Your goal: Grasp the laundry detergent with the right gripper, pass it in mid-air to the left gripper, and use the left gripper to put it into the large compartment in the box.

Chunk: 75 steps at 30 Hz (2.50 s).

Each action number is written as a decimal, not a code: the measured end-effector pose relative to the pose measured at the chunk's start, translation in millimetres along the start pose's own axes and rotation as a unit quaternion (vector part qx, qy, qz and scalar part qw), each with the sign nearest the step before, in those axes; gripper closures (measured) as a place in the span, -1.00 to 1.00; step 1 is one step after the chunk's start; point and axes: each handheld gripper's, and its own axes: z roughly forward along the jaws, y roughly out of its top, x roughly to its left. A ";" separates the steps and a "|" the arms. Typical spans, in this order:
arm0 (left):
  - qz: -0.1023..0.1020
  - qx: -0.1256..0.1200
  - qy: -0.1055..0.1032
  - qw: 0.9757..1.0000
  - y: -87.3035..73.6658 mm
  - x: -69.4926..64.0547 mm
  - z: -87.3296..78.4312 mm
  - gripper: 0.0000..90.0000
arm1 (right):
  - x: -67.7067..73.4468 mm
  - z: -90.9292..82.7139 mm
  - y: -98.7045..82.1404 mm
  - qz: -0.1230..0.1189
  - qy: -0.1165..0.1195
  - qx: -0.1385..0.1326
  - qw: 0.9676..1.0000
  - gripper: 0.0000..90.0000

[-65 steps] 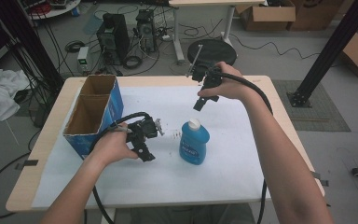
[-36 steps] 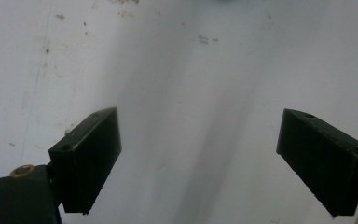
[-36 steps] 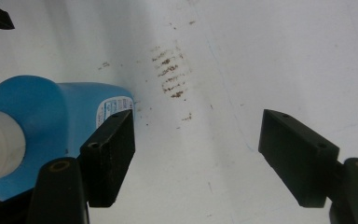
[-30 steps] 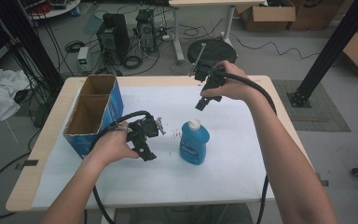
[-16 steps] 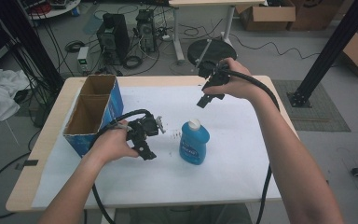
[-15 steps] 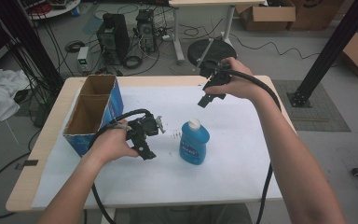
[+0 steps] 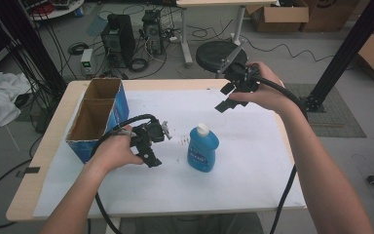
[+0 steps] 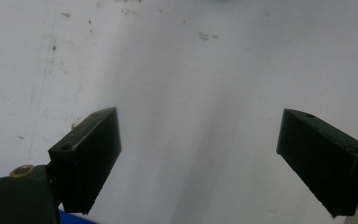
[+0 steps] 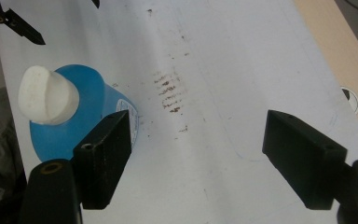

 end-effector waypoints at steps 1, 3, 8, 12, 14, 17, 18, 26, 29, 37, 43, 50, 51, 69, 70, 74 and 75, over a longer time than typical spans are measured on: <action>0.000 0.001 0.000 1.000 0.3 -0.2 0.1 -0.68 | 0.7 -1.6 -3.4 0.001 -0.001 -0.006 1.000 -0.49; 0.001 0.002 0.000 1.000 0.6 -0.5 0.8 -0.68 | 1.9 -6.0 -14.0 0.006 -0.001 -0.029 1.000 -0.53; 0.000 0.004 0.001 1.000 1.4 -0.7 1.4 -0.68 | 2.9 -11.0 -33.1 0.015 0.005 -0.070 0.997 -0.52; 0.000 0.004 0.000 1.000 2.6 -1.0 1.3 -0.68 | 4.4 -12.4 -47.0 0.024 0.015 -0.094 0.995 -0.54; 0.000 0.004 0.000 1.000 2.6 -1.1 1.5 -0.68 | 5.6 -12.8 -52.9 0.025 0.016 -0.101 0.994 -0.55; -0.001 0.004 0.001 1.000 2.2 -0.3 0.6 -0.68 | 7.7 -13.0 -61.1 0.027 0.014 -0.115 0.993 -0.55; -0.001 0.004 0.001 1.000 2.2 -0.3 0.6 -0.68 | 7.7 -13.0 -61.1 0.027 0.014 -0.115 0.993 -0.55; -0.003 -0.003 -0.002 1.000 1.5 1.3 -8.7 -0.68 | 15.9 -6.7 -85.2 0.037 0.017 -0.143 0.989 -0.59; -0.003 -0.004 -0.001 1.000 1.8 1.3 -10.5 -0.69 | 17.9 -4.0 -90.3 0.038 0.018 -0.148 0.988 -0.60; -0.001 -0.005 0.001 1.000 3.7 0.4 -16.8 -0.68 | 28.7 6.1 -107.9 0.042 0.019 -0.170 0.984 -0.61; 0.001 -0.004 0.001 1.000 5.4 -0.2 -22.1 -0.69 | 43.0 17.9 -119.2 0.039 0.023 -0.187 0.981 -0.61; 0.002 -0.003 0.002 1.000 6.0 -0.8 -25.2 -0.70 | 59.5 27.9 -125.7 0.035 0.033 -0.212 0.976 -0.62; 0.001 -0.003 0.003 1.000 6.0 -0.9 -25.9 -0.70 | 62.2 30.0 -126.5 0.035 0.034 -0.217 0.975 -0.62; -0.001 -0.005 0.011 1.000 4.9 -0.5 -35.6 -0.73 | 85.6 73.3 -136.5 0.051 0.038 -0.258 0.964 -0.64; -0.001 -0.005 0.011 1.000 4.9 -0.5 -35.6 -0.73 | 85.6 73.3 -136.5 0.051 0.038 -0.258 0.964 -0.64; -0.001 -0.006 0.012 1.000 4.5 -0.3 -36.6 -0.73 | 88.5 85.0 -136.7 0.055 0.038 -0.263 0.962 -0.64; 0.000 -0.005 0.011 1.000 4.4 -0.3 -36.7 -0.73 | 88.5 85.0 -136.7 0.055 0.038 -0.263 0.962 -0.64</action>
